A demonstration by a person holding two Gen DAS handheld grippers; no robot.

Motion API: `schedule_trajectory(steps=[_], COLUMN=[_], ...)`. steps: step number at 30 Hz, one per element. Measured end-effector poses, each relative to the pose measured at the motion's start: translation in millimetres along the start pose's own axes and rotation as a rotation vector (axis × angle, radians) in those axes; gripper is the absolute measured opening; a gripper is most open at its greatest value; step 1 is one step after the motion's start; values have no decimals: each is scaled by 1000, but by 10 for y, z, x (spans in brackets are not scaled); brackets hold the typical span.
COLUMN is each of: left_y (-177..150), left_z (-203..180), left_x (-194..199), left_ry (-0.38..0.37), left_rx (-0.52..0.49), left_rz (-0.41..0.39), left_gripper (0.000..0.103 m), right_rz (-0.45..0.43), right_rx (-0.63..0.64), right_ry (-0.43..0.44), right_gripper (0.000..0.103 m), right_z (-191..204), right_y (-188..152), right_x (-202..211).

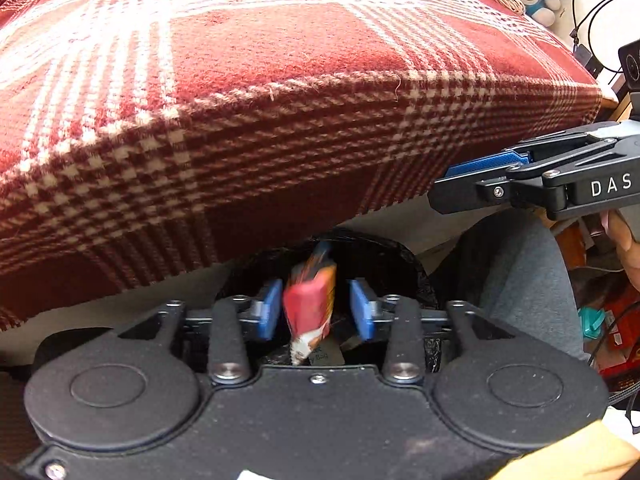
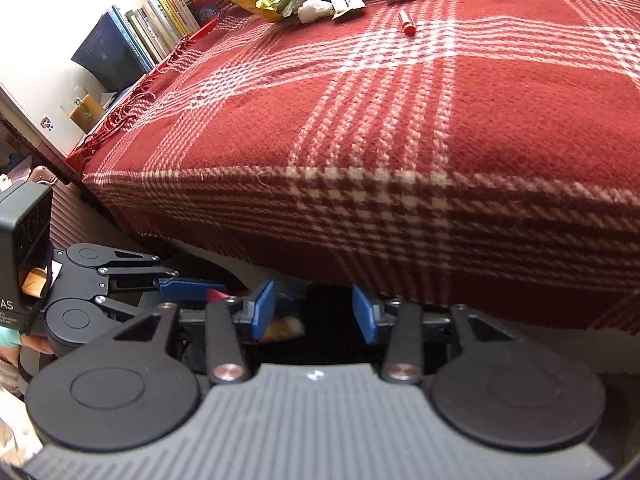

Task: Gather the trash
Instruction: 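Open both tools over the black bin to drop the wrappers, then move both open tools back up over the wrapper pile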

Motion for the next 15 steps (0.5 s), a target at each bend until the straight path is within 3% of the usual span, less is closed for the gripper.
schedule_trajectory(steps=[7,15], left_y=[37,183], left_z=[-23,-61], left_x=[64,464], left_ry=[-5,-29], left_rx=[-10,-69], left_rz=[-19,-148], left_gripper=[58,76], right_rz=[-16,-89], right_rx=[37,125], right_ry=[6,30], right_gripper=[66,74], right_z=[44,200], right_y=[47,168], right_x=[37,245])
Point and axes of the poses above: each gripper's, at about its wrist camera, not at the fingertips, and x roughly against the way its jaws point, z to its left, y to its top, the point moved 6 cm from there along -x, roughly the way its jaws point, and after that the axes turned 8 degrees about z, right-handed, at the moved point
